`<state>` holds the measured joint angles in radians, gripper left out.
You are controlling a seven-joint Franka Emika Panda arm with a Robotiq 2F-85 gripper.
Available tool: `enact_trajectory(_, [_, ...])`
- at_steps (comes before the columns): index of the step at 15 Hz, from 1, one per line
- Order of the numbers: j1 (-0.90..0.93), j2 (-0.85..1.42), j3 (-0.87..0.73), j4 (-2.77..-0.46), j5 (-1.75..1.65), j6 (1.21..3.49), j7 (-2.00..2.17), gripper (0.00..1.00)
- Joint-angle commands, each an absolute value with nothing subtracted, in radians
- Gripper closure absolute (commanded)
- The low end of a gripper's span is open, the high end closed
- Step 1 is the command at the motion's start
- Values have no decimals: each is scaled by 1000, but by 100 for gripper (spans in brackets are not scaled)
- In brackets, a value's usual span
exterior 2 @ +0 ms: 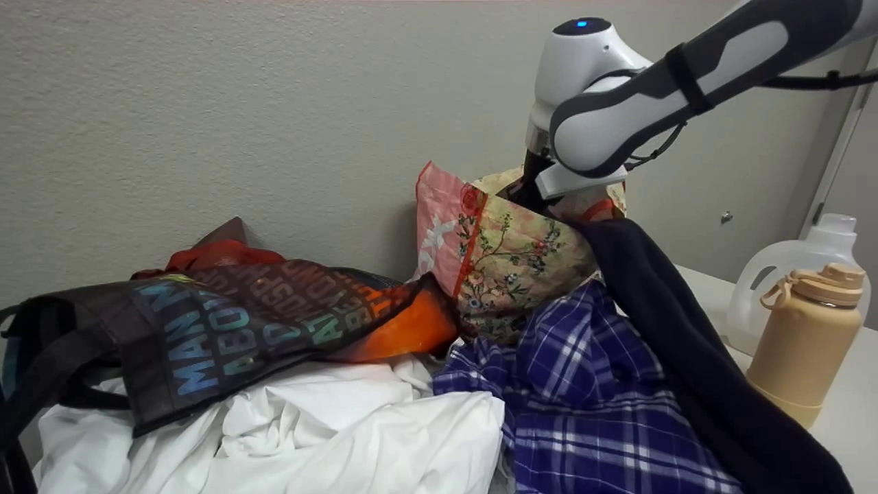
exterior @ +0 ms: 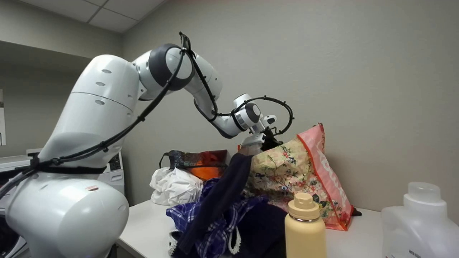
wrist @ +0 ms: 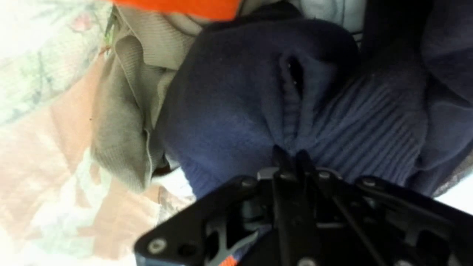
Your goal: Unpack the bag
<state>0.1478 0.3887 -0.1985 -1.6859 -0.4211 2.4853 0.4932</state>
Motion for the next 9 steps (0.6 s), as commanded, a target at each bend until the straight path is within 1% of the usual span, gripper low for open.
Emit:
enact_trajectory(1, [113, 254, -145, -1712, -326, 2392, 385, 94])
enact_trajectory(9, [46, -19, -83, -1788, -186, 2380, 277, 94])
